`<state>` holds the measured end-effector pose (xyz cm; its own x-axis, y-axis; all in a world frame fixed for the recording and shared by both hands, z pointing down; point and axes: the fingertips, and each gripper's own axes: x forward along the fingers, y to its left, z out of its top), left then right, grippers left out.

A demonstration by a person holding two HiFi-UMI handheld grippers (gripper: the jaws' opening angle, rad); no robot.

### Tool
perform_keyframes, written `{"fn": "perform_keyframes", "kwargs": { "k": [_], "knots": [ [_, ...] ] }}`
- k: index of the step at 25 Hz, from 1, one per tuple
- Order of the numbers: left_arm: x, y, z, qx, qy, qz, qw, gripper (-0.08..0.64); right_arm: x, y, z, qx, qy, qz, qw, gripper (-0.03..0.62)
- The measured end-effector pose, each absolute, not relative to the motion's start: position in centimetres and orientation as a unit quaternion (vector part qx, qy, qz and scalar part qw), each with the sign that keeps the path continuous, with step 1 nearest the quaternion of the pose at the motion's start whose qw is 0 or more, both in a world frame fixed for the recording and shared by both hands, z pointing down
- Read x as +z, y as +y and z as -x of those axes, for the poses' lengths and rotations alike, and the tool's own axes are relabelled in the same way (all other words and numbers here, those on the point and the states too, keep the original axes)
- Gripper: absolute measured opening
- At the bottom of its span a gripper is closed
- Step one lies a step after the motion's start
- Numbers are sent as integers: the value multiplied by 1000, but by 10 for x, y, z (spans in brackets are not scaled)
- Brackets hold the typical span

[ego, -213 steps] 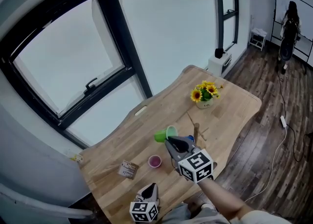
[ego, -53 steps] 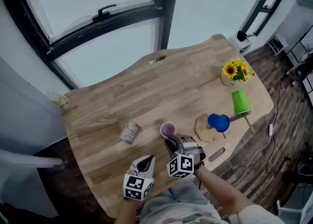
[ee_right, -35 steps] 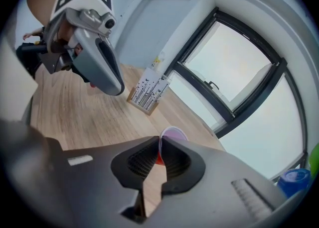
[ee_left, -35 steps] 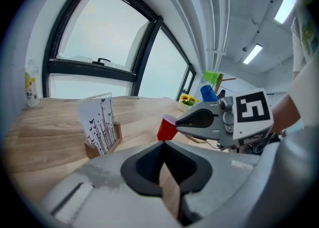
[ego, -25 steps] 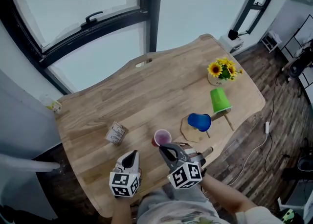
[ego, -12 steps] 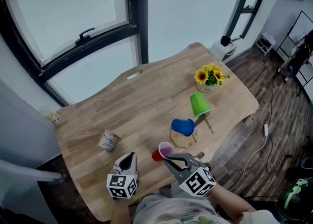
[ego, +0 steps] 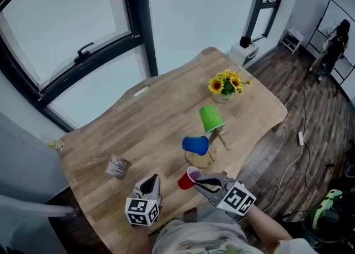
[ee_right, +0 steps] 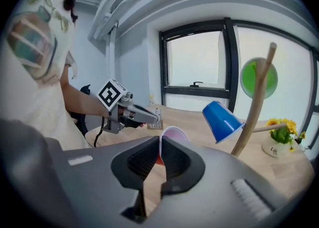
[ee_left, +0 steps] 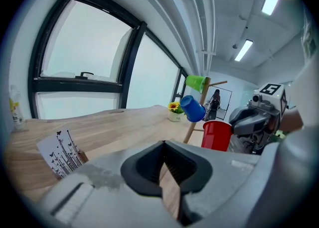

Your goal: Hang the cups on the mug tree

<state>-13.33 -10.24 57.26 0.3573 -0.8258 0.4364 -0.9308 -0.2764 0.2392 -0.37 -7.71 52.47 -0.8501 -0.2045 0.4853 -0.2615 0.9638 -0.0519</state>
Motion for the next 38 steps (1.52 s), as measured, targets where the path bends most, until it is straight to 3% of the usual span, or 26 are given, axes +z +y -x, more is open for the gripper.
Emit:
{"fn": "perform_keyframes", "kwargs": {
  "k": [22, 38],
  "knots": [
    [572, -128, 71, 125, -542, -798, 233, 5, 535, -124, -72, 343, -927, -58, 143, 18],
    [579, -138, 54, 128, -574, -771, 243, 5, 560, -168, -100, 402, -907, -33, 120, 18]
  ]
}}
